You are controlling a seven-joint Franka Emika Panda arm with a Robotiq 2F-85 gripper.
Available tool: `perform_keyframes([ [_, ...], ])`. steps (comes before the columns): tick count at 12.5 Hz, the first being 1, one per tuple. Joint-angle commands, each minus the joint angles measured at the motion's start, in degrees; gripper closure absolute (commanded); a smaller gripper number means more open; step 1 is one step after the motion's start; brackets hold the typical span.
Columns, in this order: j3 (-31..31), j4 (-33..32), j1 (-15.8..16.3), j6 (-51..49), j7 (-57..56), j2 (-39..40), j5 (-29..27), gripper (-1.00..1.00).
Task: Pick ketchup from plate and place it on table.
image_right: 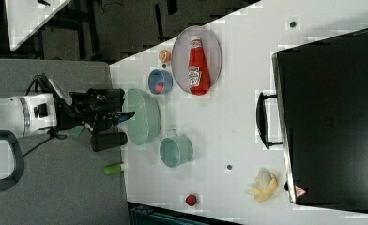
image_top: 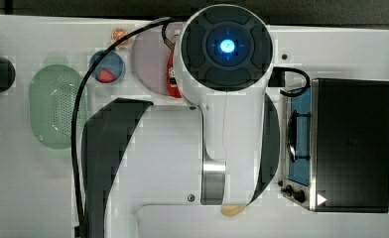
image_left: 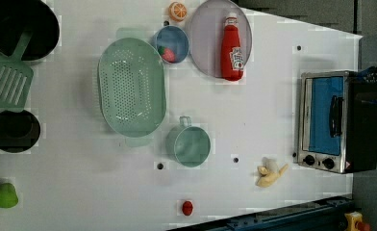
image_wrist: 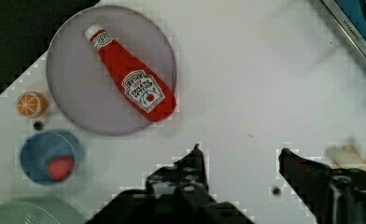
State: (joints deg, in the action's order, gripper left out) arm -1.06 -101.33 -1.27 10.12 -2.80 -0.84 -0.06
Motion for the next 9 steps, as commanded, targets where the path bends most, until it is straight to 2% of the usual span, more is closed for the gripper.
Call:
perform_keyframes([
  [1,-4.3,0.8,-4.6,-12.2,6.5,-9.7,-0.6,-0.59],
  [3,-4.5,0.5,-4.6,-12.1,6.4,-9.0,-0.6,-0.99],
  [9,-5.3,0.4,-3.0,-7.6,-5.0,0.2,-0.6,-1.0],
])
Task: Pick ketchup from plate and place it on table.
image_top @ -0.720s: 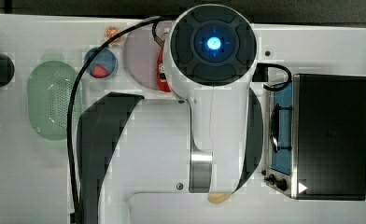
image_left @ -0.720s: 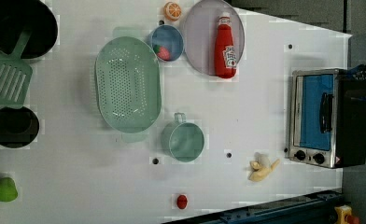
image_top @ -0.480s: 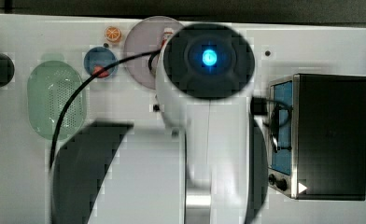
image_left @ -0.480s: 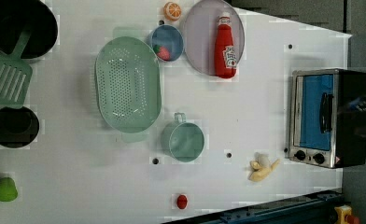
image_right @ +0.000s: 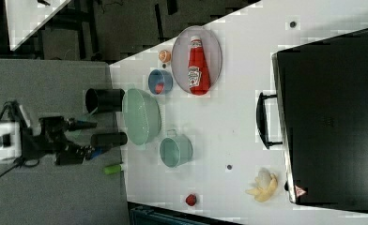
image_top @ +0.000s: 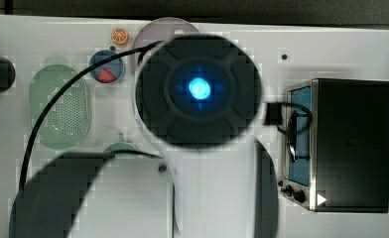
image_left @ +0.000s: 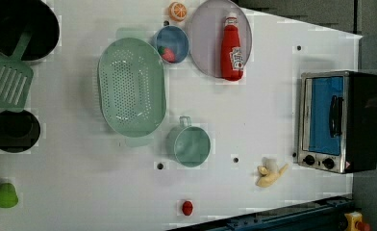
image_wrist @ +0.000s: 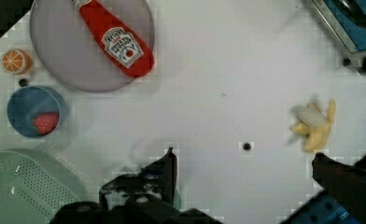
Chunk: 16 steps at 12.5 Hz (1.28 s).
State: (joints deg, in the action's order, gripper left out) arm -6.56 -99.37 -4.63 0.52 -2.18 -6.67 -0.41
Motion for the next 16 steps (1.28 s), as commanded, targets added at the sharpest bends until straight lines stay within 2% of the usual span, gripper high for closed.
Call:
perform_keyframes([
  [1,0.0,-1.5,0.5,3.9,-8.5,8.3,-0.2,-1.0],
  [5,-0.7,-1.4,1.5,10.8,-20.8,18.0,-0.2,-1.0],
  [8,-0.7,-1.2,2.2,17.9,-24.6,24.7,0.3,-1.0],
  [16,-0.6,0.1,4.4,41.6,-31.0,40.8,8.3,-1.0],
])
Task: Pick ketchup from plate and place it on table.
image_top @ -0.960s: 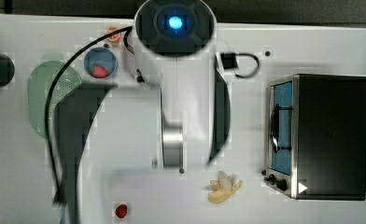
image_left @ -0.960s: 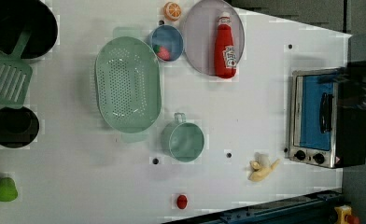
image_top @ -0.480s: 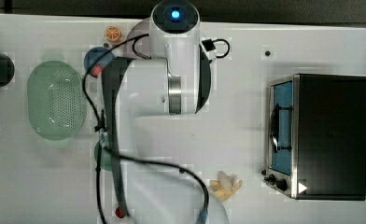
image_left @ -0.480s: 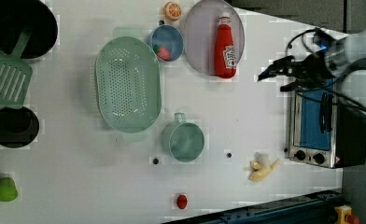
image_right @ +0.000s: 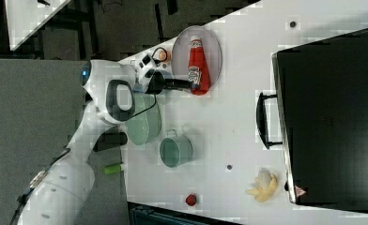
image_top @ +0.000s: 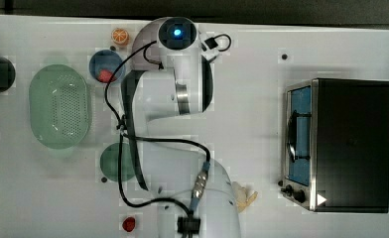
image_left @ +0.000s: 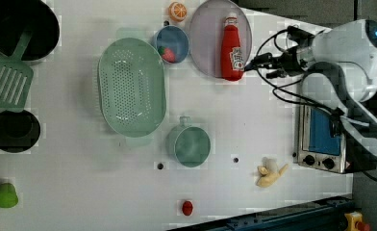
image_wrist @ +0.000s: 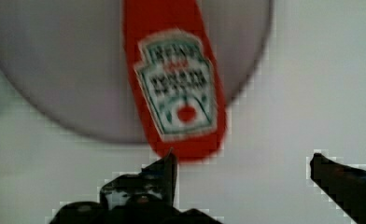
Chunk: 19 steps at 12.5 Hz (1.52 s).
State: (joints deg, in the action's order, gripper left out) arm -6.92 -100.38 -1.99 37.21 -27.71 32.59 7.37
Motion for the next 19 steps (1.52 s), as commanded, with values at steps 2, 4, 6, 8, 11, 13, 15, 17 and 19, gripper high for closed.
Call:
perform_keyframes([
  [2,-0.2,1.1,1.8,9.7,-5.6,4.5,2.2,-1.0],
  [4,-0.2,1.1,1.8,14.1,-5.6,6.8,2.3,-1.0],
  [6,-0.1,1.1,1.8,16.1,-5.6,8.6,2.3,-1.0],
  [8,0.1,1.2,1.8,17.3,-5.6,9.9,2.3,-0.69],
  [11,0.1,1.4,1.8,19.1,-5.5,9.9,2.3,-0.21],
  [13,0.0,1.5,1.7,18.8,-5.5,9.1,2.3,-0.21],
  [15,-0.1,1.5,1.7,18.9,-5.0,7.4,2.1,-0.21],
  [17,0.0,1.4,1.4,18.3,-2.8,3.5,2.0,-0.21],
  [19,0.0,1.0,1.1,13.8,-2.4,-1.8,2.0,-0.21],
])
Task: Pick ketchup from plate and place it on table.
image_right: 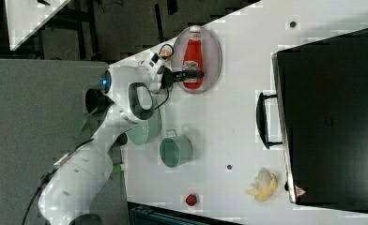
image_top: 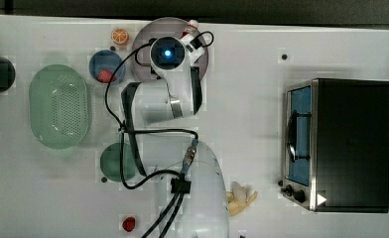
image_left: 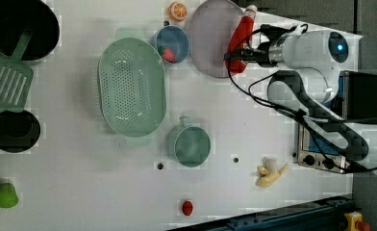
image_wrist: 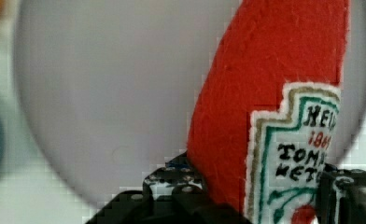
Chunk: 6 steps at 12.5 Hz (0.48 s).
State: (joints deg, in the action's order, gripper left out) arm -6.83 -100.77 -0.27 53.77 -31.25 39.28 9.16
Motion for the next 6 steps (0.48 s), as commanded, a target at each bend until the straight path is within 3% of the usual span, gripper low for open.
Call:
perform_keyframes([
  [1,0.0,1.1,-1.0,-6.0,1.3,-11.5,0.2,-0.21],
  [6,1.3,-1.0,-3.9,-25.1,1.6,-25.3,-2.9,-0.21],
])
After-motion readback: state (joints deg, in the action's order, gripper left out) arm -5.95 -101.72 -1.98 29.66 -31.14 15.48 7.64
